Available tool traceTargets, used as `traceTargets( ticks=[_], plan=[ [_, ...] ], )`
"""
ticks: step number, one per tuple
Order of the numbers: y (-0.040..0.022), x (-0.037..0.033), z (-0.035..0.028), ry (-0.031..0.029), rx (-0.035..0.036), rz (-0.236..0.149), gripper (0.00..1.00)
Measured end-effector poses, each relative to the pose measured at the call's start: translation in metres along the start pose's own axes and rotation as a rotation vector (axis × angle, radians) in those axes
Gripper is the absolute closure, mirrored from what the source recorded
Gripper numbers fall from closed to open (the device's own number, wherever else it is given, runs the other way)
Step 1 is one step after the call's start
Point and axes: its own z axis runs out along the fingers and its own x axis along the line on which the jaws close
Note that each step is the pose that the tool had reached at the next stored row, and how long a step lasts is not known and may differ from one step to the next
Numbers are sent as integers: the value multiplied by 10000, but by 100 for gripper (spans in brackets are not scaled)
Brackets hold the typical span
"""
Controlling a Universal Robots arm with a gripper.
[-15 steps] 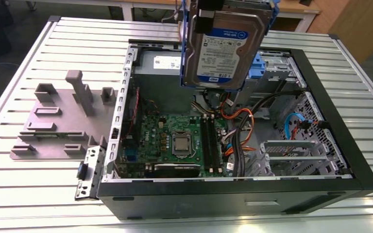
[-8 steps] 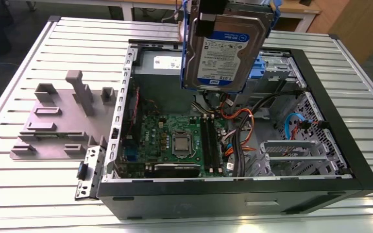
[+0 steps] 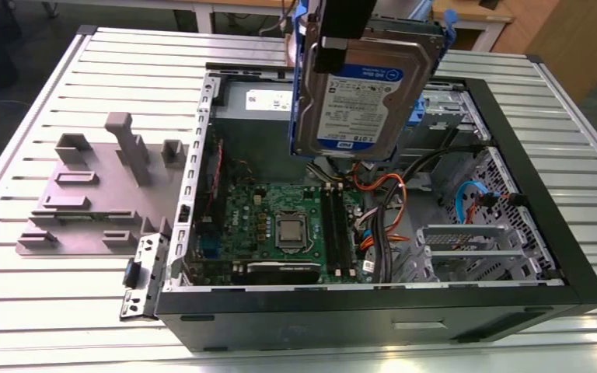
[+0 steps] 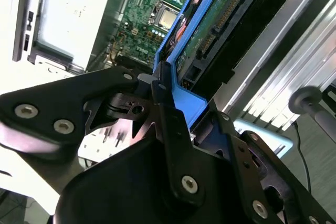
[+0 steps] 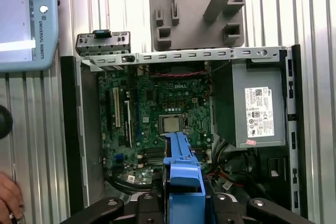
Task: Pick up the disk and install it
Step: 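Insert the disk into the insertion slot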
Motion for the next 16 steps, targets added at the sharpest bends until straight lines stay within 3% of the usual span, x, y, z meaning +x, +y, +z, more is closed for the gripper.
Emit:
traceTargets(
  ticks=[8,16],
  plan=[
    [-12,159,8,-1,0,-39,64],
    [-16,203,33,-2,-11,-521,64]
  ],
)
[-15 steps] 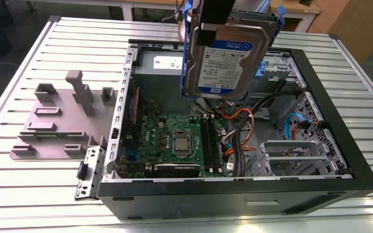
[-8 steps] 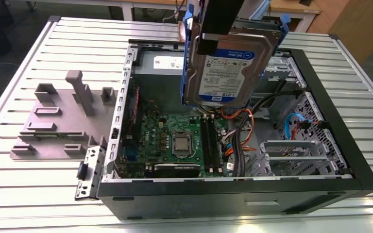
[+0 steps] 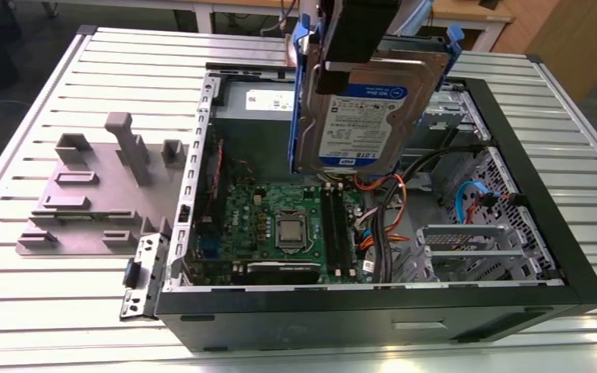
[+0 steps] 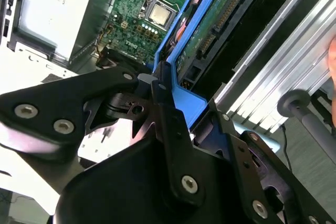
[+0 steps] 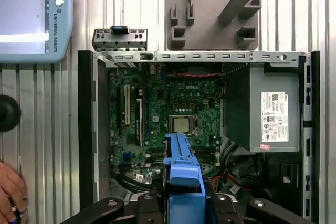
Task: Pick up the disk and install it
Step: 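Insert the disk into the insertion slot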
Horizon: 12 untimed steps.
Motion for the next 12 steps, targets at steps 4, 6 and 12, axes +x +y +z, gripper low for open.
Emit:
traceTargets(
  ticks=[4,6,12],
  plan=[
    [-4,36,7,1,0,1,64],
    [-11,42,10,1,0,1,64],
    [-44,42,18,3,0,0,64]
  ],
)
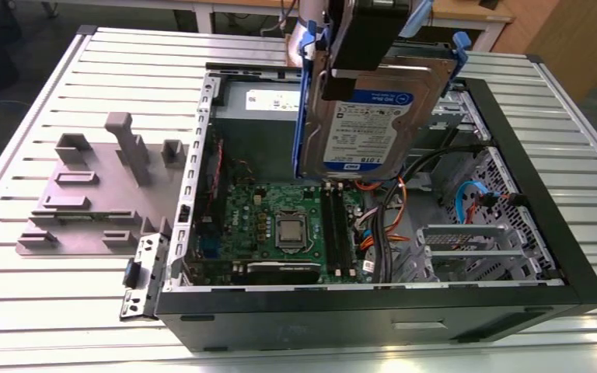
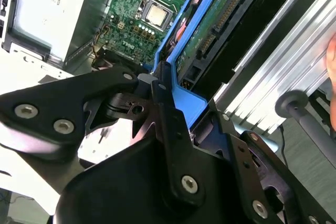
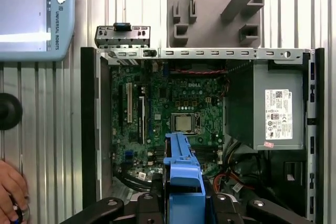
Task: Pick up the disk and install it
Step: 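Insert the disk into the insertion slot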
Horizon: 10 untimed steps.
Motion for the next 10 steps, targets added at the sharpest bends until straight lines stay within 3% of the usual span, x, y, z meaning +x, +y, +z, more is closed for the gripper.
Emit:
traceTargets(
  ticks=[10],
  plan=[
    [-124,5,20,2,0,1,64]
  ],
)
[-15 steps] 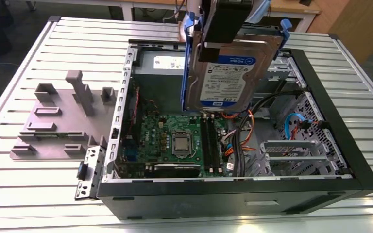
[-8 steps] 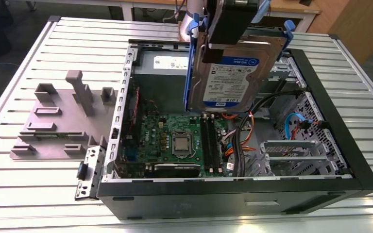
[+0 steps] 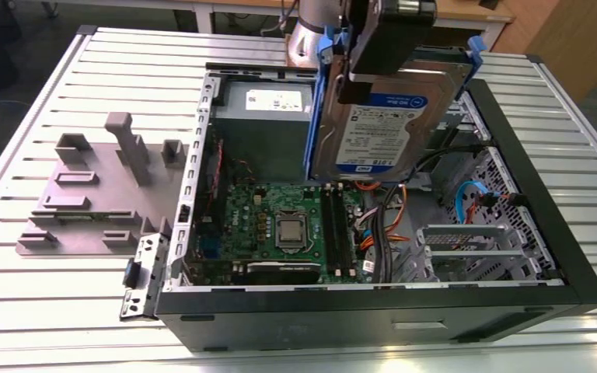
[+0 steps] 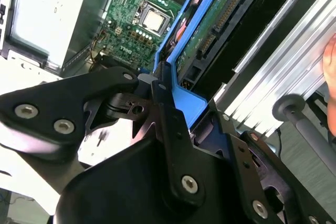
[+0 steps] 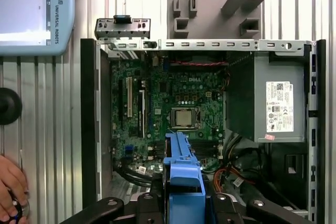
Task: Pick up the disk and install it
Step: 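Insert the disk into the insertion slot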
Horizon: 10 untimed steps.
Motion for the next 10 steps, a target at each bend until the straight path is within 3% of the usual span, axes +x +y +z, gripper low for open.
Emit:
traceTargets(
  ticks=[4,10],
  plan=[
    [-40,22,9,-2,0,0,64],
    [-46,101,16,-1,0,0,64]
  ],
)
